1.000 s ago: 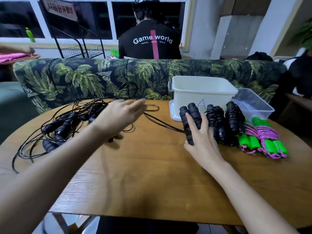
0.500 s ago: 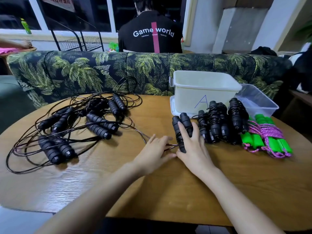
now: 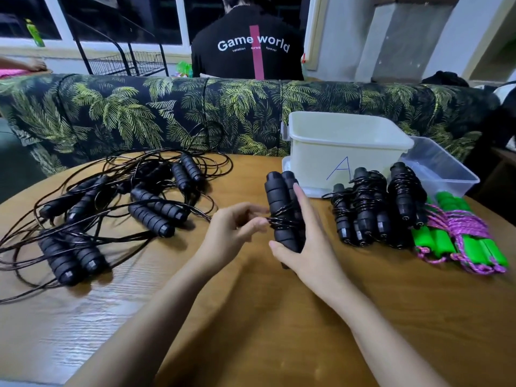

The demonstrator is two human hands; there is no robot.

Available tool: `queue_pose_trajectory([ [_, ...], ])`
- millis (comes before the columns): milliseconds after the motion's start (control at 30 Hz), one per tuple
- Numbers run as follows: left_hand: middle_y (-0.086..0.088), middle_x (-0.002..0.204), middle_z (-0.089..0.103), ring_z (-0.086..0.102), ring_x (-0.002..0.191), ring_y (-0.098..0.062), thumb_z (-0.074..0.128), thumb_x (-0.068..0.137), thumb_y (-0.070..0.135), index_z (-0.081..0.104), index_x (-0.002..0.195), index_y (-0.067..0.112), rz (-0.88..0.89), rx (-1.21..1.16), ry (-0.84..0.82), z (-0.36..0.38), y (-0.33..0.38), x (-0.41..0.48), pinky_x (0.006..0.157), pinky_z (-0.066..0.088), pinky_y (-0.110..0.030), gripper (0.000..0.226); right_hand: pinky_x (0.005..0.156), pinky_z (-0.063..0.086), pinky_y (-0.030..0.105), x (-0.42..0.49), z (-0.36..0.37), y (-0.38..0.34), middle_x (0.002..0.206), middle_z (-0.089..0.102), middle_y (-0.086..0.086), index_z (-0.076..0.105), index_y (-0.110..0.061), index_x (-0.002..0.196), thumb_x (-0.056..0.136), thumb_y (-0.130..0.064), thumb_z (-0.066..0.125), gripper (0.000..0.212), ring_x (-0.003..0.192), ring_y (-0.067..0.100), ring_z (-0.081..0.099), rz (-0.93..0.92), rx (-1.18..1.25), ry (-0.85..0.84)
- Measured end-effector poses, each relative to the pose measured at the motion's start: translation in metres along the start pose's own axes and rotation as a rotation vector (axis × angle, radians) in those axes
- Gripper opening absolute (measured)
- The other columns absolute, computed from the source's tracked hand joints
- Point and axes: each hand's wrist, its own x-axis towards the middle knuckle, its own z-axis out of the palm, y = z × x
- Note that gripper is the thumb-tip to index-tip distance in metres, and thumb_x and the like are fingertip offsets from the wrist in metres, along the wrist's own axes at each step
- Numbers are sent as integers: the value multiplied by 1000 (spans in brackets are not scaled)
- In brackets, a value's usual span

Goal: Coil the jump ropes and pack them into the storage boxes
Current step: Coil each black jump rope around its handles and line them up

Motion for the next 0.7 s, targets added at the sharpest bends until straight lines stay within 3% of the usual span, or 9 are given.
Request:
queue_pose_trajectory([
  [100, 2, 109, 73, 67, 83, -7, 67, 86, 45, 53, 137, 12, -40, -159, -45, 0, 0, 9, 79, 51, -20, 63, 94, 43, 12, 7, 3, 2, 140, 44, -21, 23, -37, 149, 82, -9, 75, 89, 123, -9, 47, 60, 188, -45],
  [167, 7, 117, 69, 63, 102, -2, 55, 94, 32, 51, 138, 9, -56, -206, -109, 1, 2, 15, 89, 46, -16, 50, 91, 44, 14, 11, 5, 6, 134, 50, -20, 28, -36, 145, 78, -20, 73, 83, 118, -6, 52, 79, 265, -75],
  [267, 10, 104, 68, 57, 91, -1, 44, 96, 29, 60, 123, 21, -75, -236, -140, 7, 3, 23, 84, 44, -13, 32, 90, 45, 21, 18, 8, 17, 130, 54, -20, 34, -39, 142, 72, -38, 70, 79, 117, -2, 54, 103, 308, -81],
  [367, 3, 105, 69, 60, 93, -6, 47, 98, 33, 62, 122, 15, -123, -314, -90, 13, -5, 26, 84, 46, -17, 34, 105, 40, 24, 22, 10, 26, 142, 46, -16, 33, -42, 144, 73, -44, 67, 79, 131, 1, 44, 113, 280, -78],
  [433, 1, 105, 71, 62, 93, -5, 51, 98, 31, 61, 123, 8, -157, -343, -18, 17, -8, 26, 82, 48, -17, 35, 109, 31, 15, 22, 12, 27, 150, 31, -14, 28, -39, 148, 76, -42, 67, 82, 138, -2, 31, 94, 180, -82],
  [500, 8, 92, 74, 65, 83, 1, 55, 95, 23, 63, 119, 6, -184, -338, 67, 20, -10, 26, 74, 47, -13, 30, 101, 29, 3, 21, 15, 28, 145, 27, -18, 23, -33, 151, 83, -30, 73, 85, 132, -14, 29, 103, 131, -62],
  [600, 13, 74, 73, 66, 70, 4, 65, 91, 17, 66, 111, 11, -214, -300, 165, 23, -14, 22, 64, 48, -12, 21, 97, 29, 0, 15, 21, 33, 139, 35, -24, 23, -33, 152, 86, -21, 76, 86, 122, -22, 34, 108, 74, -24],
  [700, 11, 74, 75, 69, 72, 2, 72, 86, 17, 68, 106, 14, -252, -269, 195, 20, -12, 16, 64, 50, -12, 21, 93, 34, 2, 12, 23, 34, 133, 51, -20, 39, -35, 141, 84, -20, 77, 70, 116, -18, 44, 122, 74, 25],
])
